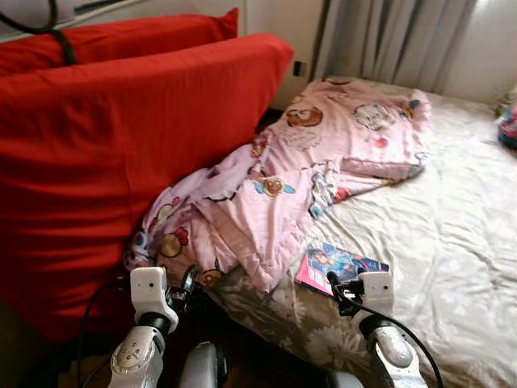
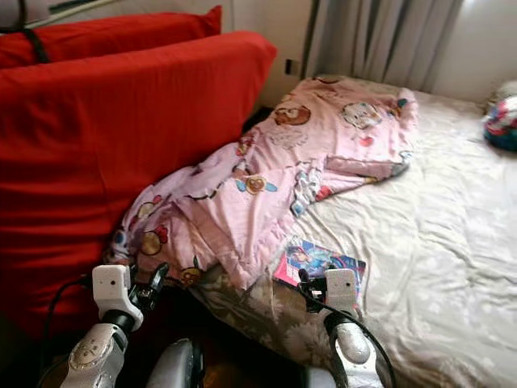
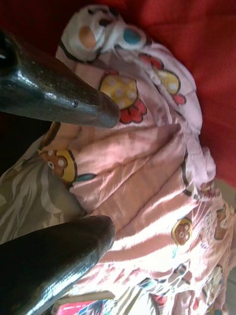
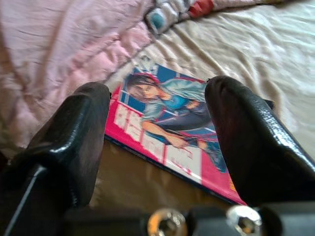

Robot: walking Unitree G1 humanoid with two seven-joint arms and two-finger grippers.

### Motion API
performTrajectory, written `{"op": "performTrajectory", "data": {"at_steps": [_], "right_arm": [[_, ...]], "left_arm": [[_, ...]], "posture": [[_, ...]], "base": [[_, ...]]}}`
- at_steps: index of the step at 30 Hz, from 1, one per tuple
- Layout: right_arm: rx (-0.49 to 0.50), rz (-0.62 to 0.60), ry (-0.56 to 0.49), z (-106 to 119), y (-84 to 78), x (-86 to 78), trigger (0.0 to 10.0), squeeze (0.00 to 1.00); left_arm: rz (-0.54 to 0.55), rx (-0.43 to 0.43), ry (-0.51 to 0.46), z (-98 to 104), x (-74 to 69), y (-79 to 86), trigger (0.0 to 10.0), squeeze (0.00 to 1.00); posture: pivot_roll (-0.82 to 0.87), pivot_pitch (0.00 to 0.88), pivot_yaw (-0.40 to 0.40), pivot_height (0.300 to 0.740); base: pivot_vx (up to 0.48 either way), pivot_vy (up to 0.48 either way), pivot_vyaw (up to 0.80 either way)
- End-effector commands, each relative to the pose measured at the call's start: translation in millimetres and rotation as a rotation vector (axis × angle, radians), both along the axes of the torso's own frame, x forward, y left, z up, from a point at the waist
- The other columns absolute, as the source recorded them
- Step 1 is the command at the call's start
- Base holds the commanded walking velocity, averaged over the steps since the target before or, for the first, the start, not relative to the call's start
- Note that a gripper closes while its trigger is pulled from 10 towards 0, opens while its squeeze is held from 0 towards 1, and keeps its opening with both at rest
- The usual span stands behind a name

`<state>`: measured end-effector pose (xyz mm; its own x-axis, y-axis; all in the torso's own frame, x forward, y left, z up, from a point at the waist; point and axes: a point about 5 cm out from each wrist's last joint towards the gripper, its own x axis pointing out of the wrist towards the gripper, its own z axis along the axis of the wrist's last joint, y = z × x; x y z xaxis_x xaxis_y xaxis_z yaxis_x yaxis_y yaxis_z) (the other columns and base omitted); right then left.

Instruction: Clean up the room

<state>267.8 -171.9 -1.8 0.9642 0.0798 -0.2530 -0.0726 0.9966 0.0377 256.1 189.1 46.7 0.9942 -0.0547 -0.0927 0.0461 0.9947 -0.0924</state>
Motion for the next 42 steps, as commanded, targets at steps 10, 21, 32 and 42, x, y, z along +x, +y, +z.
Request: {"op": "performTrajectory", "data": {"at_steps": [10,21,32,42], "right_arm": [[0.010,-0.075,-0.004,3.3,-6.9,4.6,10.0,0.00],[0.014,-0.096,-0.002,3.2,-9.3,4.9,10.0,0.00],[0.019,-0.091,-0.013,5.2,-5.5,6.7,10.0,0.00],[0.023,-0.089,-0.014,5.4,-3.6,7.1,10.0,0.00]], "left_arm": [[-0.016,-0.002,-0.010,3.2,1.4,-1.1,10.0,0.00],[-0.021,0.002,-0.003,2.0,0.3,-0.7,10.0,0.00],[-0.024,0.003,-0.001,1.3,-0.4,-0.4,10.0,0.00],[-0.028,0.001,0.000,1.2,0.1,0.0,10.0,0.00]], "posture": [[0.01,0.024,-0.012,0.612],[0.01,0.022,-0.012,0.612],[0.02,0.020,-0.011,0.612],[0.02,0.017,-0.007,0.612]], "base": [[0.000,0.000,0.00],[0.000,0.000,-0.24],[0.247,0.000,0.00],[0.276,0.000,0.00]]}}
